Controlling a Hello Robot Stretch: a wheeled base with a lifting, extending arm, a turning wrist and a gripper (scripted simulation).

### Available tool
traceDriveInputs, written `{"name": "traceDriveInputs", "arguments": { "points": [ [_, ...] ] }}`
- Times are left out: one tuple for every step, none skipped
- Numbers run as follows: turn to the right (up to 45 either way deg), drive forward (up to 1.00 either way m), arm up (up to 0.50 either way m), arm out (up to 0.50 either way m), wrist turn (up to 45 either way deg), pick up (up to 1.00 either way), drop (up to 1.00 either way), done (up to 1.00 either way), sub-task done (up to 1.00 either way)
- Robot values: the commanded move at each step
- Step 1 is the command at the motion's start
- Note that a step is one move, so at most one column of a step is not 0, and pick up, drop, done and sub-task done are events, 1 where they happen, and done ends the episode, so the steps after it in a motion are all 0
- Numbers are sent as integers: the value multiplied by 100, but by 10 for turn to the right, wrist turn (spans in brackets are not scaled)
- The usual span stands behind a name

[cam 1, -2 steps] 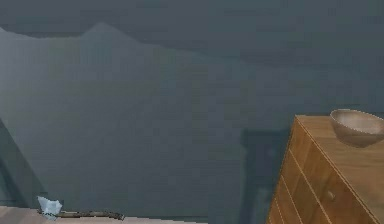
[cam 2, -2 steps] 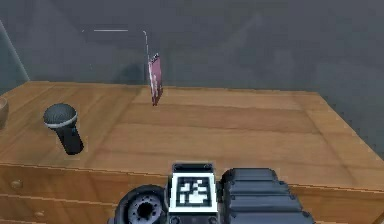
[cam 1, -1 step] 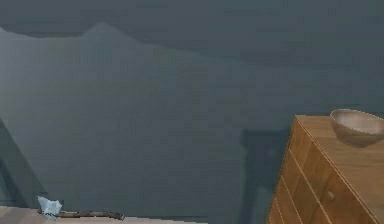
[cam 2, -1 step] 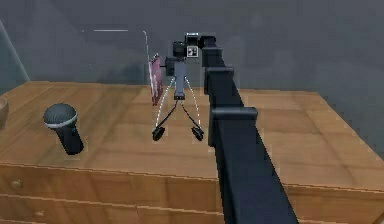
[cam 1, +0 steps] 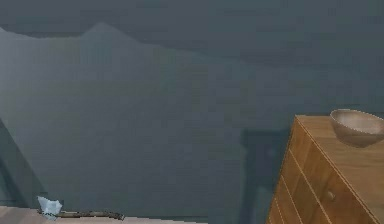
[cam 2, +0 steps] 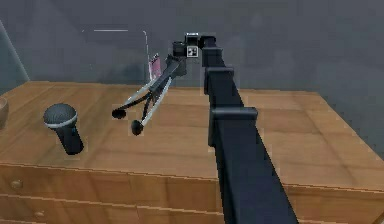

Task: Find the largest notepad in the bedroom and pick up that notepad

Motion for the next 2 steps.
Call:
{"name": "traceDriveInputs", "arguments": {
  "points": [
    [0, 0, 0, 0, 450, 0, 0, 0, 0],
    [0, 0, 0, 0, 450, 0, 0, 0, 0]
  ]
}}
